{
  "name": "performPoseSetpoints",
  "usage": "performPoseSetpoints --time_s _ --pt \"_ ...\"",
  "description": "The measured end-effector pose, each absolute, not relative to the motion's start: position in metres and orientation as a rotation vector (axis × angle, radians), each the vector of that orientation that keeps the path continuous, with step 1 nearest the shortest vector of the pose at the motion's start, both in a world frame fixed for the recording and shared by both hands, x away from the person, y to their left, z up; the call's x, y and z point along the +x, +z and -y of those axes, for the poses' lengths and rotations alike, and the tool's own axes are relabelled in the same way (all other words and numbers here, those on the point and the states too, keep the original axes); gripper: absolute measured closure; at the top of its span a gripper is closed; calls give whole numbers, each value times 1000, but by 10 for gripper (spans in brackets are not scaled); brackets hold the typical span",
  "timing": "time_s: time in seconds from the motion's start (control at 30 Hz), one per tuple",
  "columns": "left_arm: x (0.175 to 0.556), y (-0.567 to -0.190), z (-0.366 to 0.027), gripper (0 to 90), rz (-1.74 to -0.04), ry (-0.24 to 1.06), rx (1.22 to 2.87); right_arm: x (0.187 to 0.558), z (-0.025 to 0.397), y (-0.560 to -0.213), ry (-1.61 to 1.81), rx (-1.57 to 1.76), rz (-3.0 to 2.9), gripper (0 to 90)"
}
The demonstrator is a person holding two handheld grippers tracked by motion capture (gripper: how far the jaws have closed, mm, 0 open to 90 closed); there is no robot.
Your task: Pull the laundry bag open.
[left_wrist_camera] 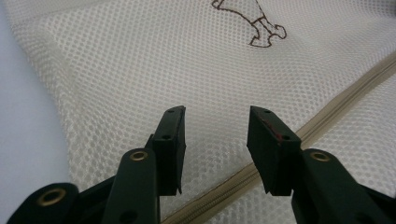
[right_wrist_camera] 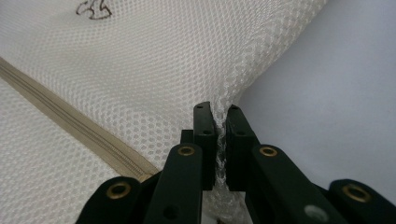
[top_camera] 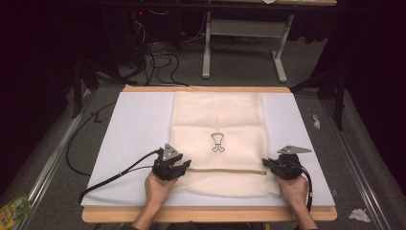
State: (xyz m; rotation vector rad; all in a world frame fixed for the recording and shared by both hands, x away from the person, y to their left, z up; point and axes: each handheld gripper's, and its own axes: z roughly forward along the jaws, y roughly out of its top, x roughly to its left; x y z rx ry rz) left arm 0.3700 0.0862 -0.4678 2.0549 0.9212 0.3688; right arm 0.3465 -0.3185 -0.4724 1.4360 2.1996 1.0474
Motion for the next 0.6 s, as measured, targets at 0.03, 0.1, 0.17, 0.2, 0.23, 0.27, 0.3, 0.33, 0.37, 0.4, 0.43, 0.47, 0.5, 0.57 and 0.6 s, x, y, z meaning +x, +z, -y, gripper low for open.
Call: performPoseSetpoints --time_s 0.03,0.1,0.17,0.2,0.23,0.27,0.3,0.33,0.37,0.4,0.43,0.47,0.5,0.57,0.6 --pt "369 -467 -84 566 -915 369 2056 346 319 -471 1055 1433 -2198 871" --pt "370 -465 -82 564 -915 339 2033 345 320 -468 1069 1418 -2193 872" --pt "370 -464 -79 556 -915 338 2043 344 320 -465 1083 1422 -2186 873" --pt "370 -462 -76 555 -901 343 2055 344 320 -463 1089 1420 -2184 873" --pt "370 -461 -73 554 -891 347 2057 344 321 -461 1093 1406 -2186 873" --pt "369 -460 -72 553 -886 341 2051 344 320 -459 1101 1410 -2182 874" --pt "370 -458 -70 553 -883 337 2048 344 321 -458 1104 1395 -2185 873" --pt "370 -457 -68 556 -879 325 2047 344 321 -456 1109 1402 -2182 874" --pt "370 -455 -66 576 -881 311 2046 344 321 -455 1114 1403 -2184 873" --pt "370 -454 -63 582 -876 309 2046 344 321 -454 1114 1407 -2185 873" --pt "370 -454 -61 582 -871 302 2038 344 322 -453 1123 1400 -2181 873" --pt "370 -454 -59 580 -866 292 2037 344 322 -452 1132 1397 -2175 873" --pt "370 -453 -58 574 -863 288 2042 343 323 -451 1135 1399 -2178 873" --pt "370 -453 -51 566 -847 285 2056 343 323 -451 1141 1407 -2176 873" --pt "369 -452 -49 562 -839 282 2060 343 323 -450 1137 1406 -2177 873"
